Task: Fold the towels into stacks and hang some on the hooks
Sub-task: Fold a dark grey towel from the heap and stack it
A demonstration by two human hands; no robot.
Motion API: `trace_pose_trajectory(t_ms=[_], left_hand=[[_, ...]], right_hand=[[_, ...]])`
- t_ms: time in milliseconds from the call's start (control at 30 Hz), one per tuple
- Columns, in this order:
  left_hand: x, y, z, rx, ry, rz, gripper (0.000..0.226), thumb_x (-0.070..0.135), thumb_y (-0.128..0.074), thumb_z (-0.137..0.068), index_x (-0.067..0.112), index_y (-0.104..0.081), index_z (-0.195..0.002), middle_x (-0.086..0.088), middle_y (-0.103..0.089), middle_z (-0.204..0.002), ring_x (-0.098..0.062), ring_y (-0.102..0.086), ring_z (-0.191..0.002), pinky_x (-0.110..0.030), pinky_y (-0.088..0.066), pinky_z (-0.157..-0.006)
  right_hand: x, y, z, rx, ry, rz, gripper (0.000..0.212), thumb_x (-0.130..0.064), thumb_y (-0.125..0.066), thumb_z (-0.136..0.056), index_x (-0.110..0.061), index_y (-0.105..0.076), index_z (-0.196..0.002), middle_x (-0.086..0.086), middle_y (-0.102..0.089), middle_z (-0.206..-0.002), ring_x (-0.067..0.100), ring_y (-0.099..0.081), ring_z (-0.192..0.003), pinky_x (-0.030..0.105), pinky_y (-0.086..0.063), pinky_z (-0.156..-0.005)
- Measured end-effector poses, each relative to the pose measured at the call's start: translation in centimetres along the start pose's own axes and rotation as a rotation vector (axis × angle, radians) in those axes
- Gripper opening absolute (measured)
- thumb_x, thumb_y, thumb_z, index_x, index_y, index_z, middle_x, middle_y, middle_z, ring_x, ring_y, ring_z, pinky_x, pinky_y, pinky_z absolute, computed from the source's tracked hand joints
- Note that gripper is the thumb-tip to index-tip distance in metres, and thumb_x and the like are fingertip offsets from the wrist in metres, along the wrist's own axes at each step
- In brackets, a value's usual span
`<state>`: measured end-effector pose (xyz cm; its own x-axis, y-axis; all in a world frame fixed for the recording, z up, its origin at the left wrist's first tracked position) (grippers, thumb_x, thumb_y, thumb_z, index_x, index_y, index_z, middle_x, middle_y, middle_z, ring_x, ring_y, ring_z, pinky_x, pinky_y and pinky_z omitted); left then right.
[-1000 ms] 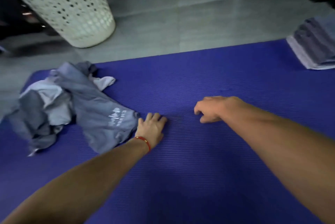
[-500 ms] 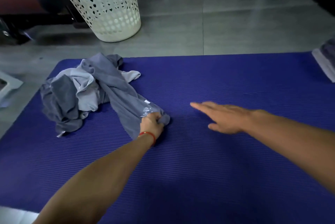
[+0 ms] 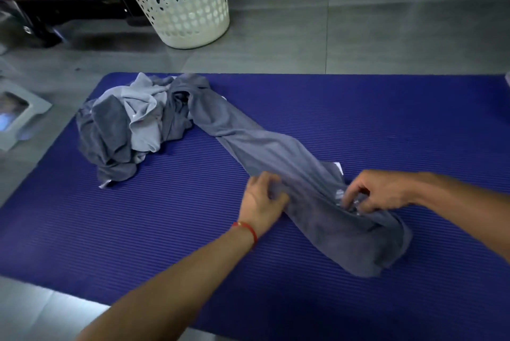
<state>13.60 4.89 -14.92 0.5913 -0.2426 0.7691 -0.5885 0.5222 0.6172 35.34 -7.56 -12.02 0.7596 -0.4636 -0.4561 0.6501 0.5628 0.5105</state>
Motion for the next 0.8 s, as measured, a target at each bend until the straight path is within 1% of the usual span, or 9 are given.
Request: trace_pose_trajectory(t_ms=[100, 233, 300, 367, 433, 533, 600, 700, 800], left_hand=[[-2.7, 0.4, -3.5, -0.029, 0.197, -0.008, 0.051, 0.037, -0.067, -0.092, 0.033, -0.047, -0.138, -0.009, -0.042, -0.125, -0.017, -0.057, -0.087, -0.023, -0.052, -0.077], [-4.0, -1.5, -7.1, -0.012, 0.297, -0.050, 0.067, 0.037, -0.069, -0.092, 0.032, -0.038, -0.151, -0.017, -0.042, -0.138, -0.033, -0.058, -0.109, -0.037, -0.052, -0.096], [-3.9, -2.3, -7.9, 0.045, 0.273, -0.123, 0.051, 0.026, -0.072, -0.090, 0.022, -0.056, -0.138, -0.015, -0.052, -0.135, -0.029, -0.059, -0.110, -0.033, -0.050, -0.093], [-2.9, -2.7, -7.6, 0.102, 0.221, -0.141, 0.022, 0.016, -0.067, -0.088, 0.020, -0.072, -0.109, -0.011, -0.069, -0.114, -0.026, -0.066, -0.099, -0.031, -0.052, -0.084], [-0.8, -3.5, -5.9, 0.075, 0.093, -0.168, 0.023, 0.013, -0.065, -0.083, 0.026, -0.077, -0.098, -0.005, -0.075, -0.098, -0.023, -0.069, -0.092, -0.027, -0.053, -0.081], [4.3, -5.6, -0.1, -0.077, -0.276, -0.079, 0.036, 0.004, -0.067, -0.079, 0.024, -0.078, -0.107, -0.001, -0.077, -0.098, -0.007, -0.068, -0.085, -0.002, -0.041, -0.078], [7.1, -7.4, 5.2, -0.327, -0.451, 0.049, 0.041, -0.001, -0.065, -0.081, 0.018, -0.075, -0.116, -0.003, -0.075, -0.096, 0.007, -0.062, -0.078, -0.002, -0.039, -0.077], [7.5, -8.5, 9.8, -0.608, -0.447, 0.161, 0.037, 0.003, -0.059, -0.089, 0.017, -0.072, -0.120, -0.005, -0.075, -0.098, 0.007, -0.059, -0.081, -0.011, -0.045, -0.084], [4.1, -5.8, 8.1, -0.333, -0.346, 0.157, 0.033, 0.013, -0.054, -0.080, 0.019, -0.075, -0.105, 0.005, -0.076, -0.098, -0.004, -0.069, -0.086, -0.026, -0.056, -0.084]], right_hand=[[0.9, -1.5, 1.3, -0.211, -0.089, 0.036, 0.033, -0.012, -0.073, -0.088, -0.043, -0.080, -0.096, -0.020, -0.065, -0.102, 0.001, -0.063, -0.093, 0.016, -0.053, -0.073], [2.5, -4.6, 2.5, -0.378, -0.223, 0.259, 0.024, -0.013, -0.069, -0.090, -0.031, -0.079, -0.102, -0.018, -0.066, -0.097, 0.002, -0.062, -0.084, 0.021, -0.055, -0.069], [3.5, -3.9, 2.6, -0.218, -0.234, 0.361, 0.019, -0.023, -0.062, -0.094, -0.036, -0.073, -0.103, -0.015, -0.065, -0.101, 0.003, -0.062, -0.085, 0.021, -0.056, -0.073], [4.1, -2.0, 2.3, 0.020, -0.188, 0.372, 0.017, -0.035, -0.058, -0.096, -0.044, -0.065, -0.108, -0.013, -0.063, -0.114, 0.008, -0.063, -0.099, 0.032, -0.057, -0.089], [3.7, -0.6, 1.9, 0.186, -0.107, 0.292, 0.026, -0.042, -0.057, -0.098, -0.046, -0.059, -0.125, -0.015, -0.060, -0.128, 0.008, -0.058, -0.109, 0.035, -0.051, -0.099], [1.5, 0.5, 0.5, 0.350, -0.015, 0.046, 0.044, -0.051, -0.056, -0.100, -0.044, -0.049, -0.143, -0.013, -0.056, -0.141, 0.008, -0.057, -0.120, 0.032, -0.044, -0.103], [-0.3, 0.4, -1.0, 0.345, 0.015, -0.100, 0.053, -0.058, -0.054, -0.097, -0.050, -0.040, -0.148, -0.008, -0.052, -0.148, 0.013, -0.053, -0.131, 0.035, -0.041, -0.108], [-2.2, -1.1, -3.0, 0.194, 0.012, -0.071, 0.074, -0.048, -0.066, -0.095, -0.045, -0.025, -0.157, 0.001, -0.041, -0.157, 0.019, -0.045, -0.140, 0.035, -0.039, -0.111], [-2.0, -2.3, -3.9, 0.131, -0.031, 0.200, 0.063, -0.027, -0.070, -0.095, -0.029, -0.043, -0.152, -0.003, -0.043, -0.156, 0.019, -0.044, -0.141, 0.032, -0.041, -0.111]])
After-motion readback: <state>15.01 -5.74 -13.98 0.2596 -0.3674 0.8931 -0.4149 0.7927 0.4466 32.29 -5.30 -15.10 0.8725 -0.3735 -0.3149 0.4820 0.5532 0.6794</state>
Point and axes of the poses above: each hand's wrist, its own z-axis away from the middle knuckle, its own y-axis out of the back of the hand, x = y × z, the point moved 6 cm from there along -z, towards the middle knuckle
